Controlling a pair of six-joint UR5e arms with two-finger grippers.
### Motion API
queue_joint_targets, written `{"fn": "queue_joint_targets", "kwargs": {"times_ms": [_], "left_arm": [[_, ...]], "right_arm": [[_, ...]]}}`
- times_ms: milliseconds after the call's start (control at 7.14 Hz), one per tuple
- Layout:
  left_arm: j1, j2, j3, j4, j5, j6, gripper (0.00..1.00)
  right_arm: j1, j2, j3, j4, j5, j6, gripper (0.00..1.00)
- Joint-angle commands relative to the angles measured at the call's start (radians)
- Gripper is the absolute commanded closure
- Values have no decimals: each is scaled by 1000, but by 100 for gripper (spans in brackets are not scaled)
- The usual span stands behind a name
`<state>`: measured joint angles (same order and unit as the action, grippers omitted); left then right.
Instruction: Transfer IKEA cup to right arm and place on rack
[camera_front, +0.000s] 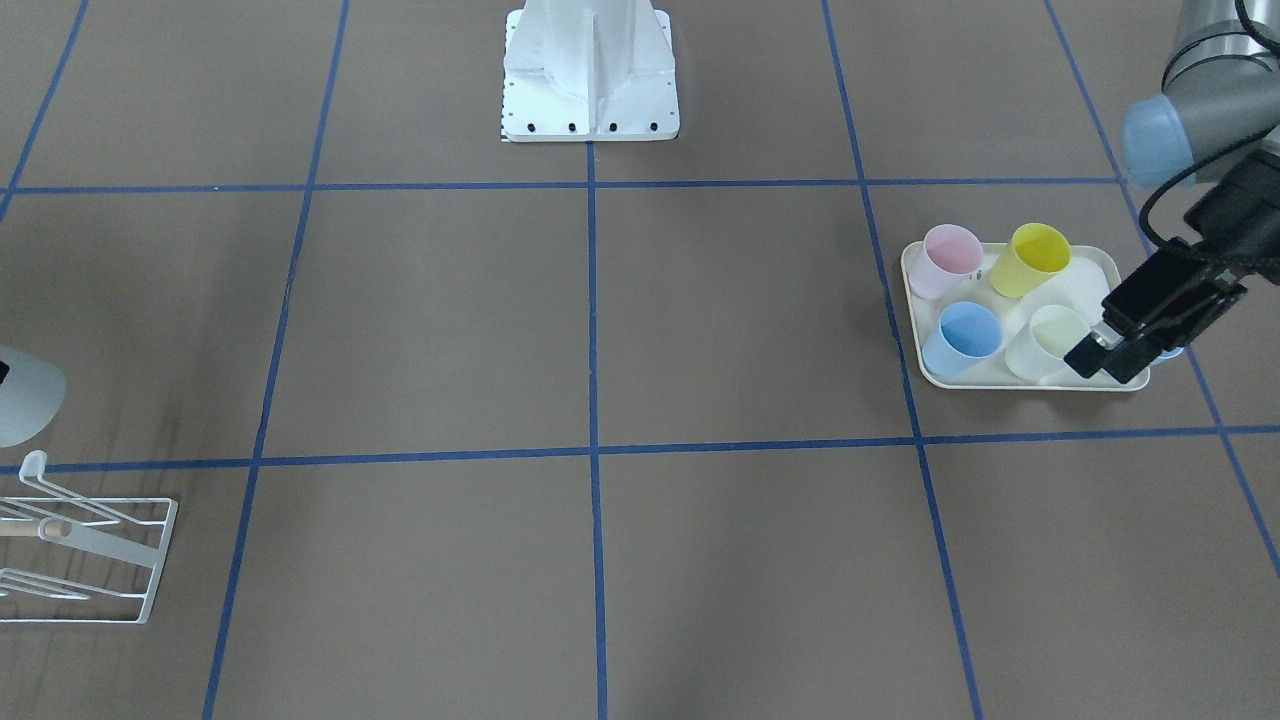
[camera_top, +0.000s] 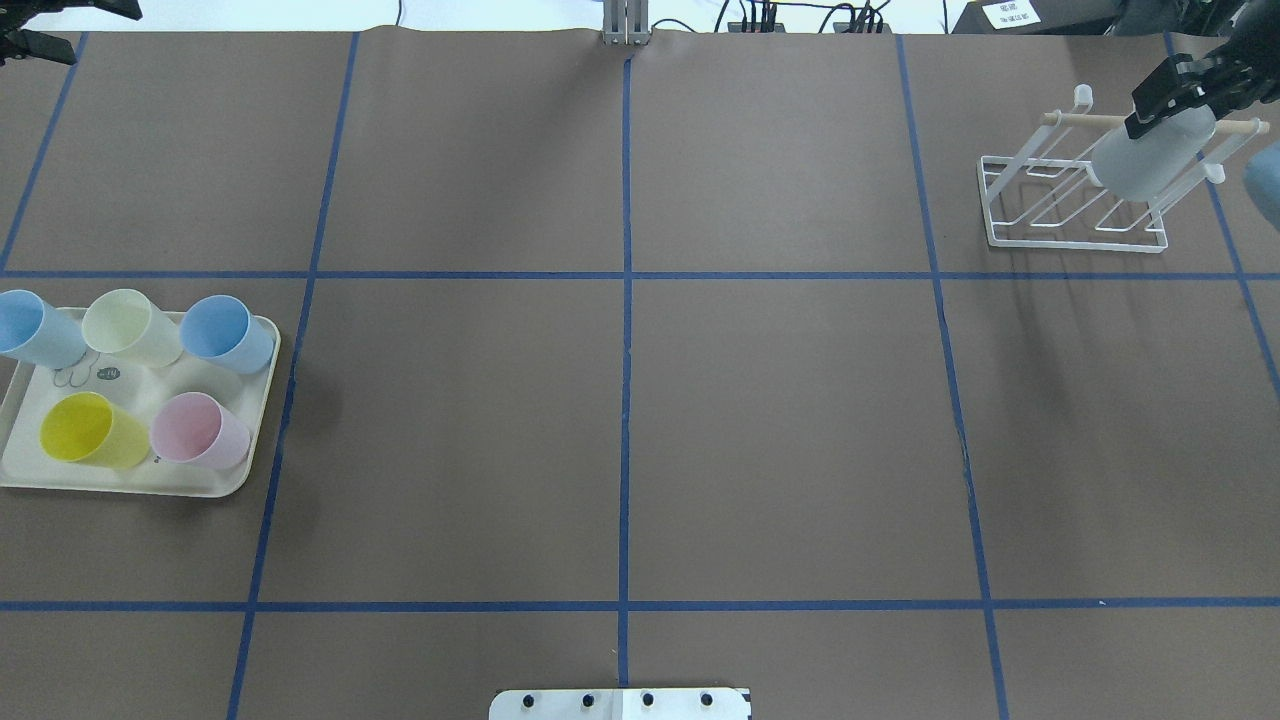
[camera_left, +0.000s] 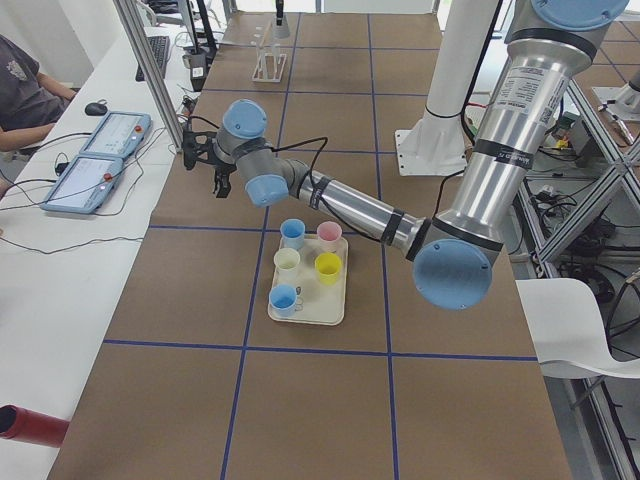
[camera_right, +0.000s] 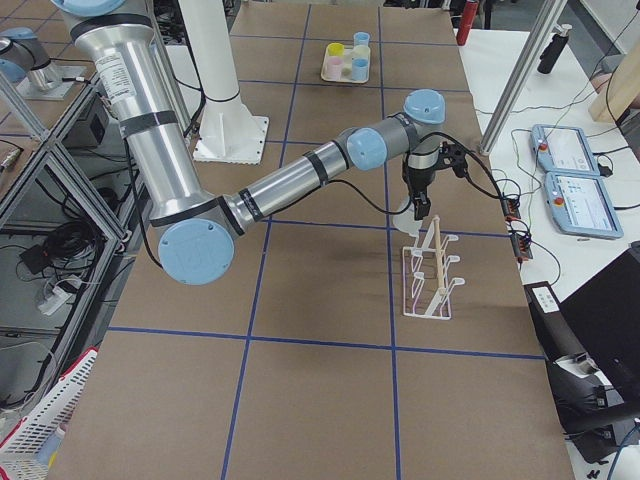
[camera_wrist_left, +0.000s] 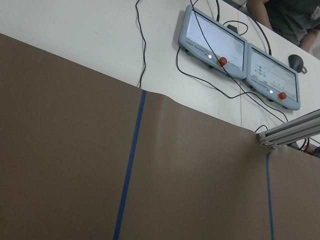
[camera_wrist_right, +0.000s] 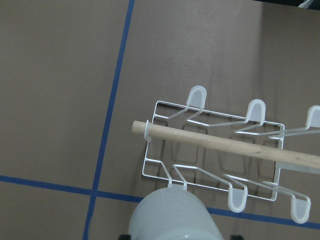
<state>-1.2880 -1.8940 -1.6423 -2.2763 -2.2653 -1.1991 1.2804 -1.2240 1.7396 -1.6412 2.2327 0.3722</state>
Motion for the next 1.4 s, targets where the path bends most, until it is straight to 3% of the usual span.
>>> {"fn": "queue_joint_targets", "kwargs": {"times_ms": [0,840,1120,1261], "left_arm": [[-1,15,-16,6,1,9,0],[-1,13,-43,55,0,7,0],[1,27,-44,58,3,48,0],[3,71,-45,58,3,138,0]], "right_arm": [[-4,39,-66,4,-2,-4,77],[-38,55,-196,103,1,4,72],[-52,57,-203,107,1,8,1],[-52,57,-203,113,1,10,0]]}}
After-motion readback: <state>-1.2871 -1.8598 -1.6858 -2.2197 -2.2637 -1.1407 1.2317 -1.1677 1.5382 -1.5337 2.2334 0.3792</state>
